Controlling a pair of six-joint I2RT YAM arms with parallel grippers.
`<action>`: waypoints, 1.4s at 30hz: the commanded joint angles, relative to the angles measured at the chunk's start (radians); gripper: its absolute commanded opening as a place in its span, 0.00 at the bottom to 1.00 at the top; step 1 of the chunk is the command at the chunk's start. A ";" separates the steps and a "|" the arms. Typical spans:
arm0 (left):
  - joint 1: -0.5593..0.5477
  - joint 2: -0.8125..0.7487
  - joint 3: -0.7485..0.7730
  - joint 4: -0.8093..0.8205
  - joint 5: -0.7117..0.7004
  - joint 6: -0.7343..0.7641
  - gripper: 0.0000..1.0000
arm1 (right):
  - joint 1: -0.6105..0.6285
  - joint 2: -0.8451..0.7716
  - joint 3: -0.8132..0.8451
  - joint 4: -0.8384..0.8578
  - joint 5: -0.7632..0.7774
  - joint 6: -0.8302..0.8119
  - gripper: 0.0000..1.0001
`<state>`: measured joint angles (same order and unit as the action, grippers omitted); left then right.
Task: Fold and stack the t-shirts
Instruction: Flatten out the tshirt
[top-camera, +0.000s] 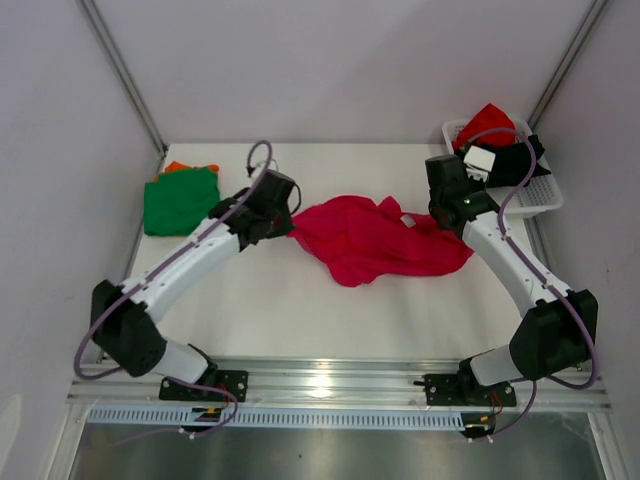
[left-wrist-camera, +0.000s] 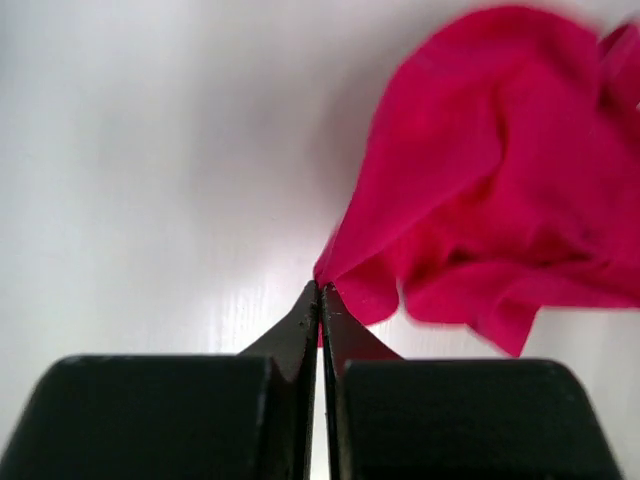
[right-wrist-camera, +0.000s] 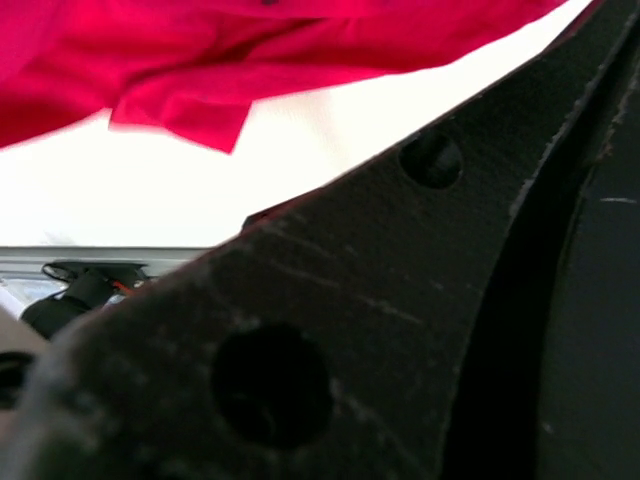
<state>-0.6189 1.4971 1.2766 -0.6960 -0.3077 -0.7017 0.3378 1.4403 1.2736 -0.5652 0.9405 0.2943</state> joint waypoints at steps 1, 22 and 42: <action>0.047 -0.110 0.041 -0.086 -0.149 0.056 0.01 | -0.005 -0.035 0.007 0.033 -0.005 -0.009 0.00; 0.415 -0.305 0.056 -0.243 -0.318 0.079 0.01 | -0.017 -0.069 0.069 -0.024 0.017 0.032 0.00; 0.136 -0.179 -0.144 -0.034 0.160 0.013 0.26 | -0.005 -0.057 0.021 -0.044 -0.048 0.069 0.00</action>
<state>-0.4179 1.3773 1.1652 -0.8341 -0.2646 -0.6601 0.3290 1.3891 1.2903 -0.6186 0.8948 0.3485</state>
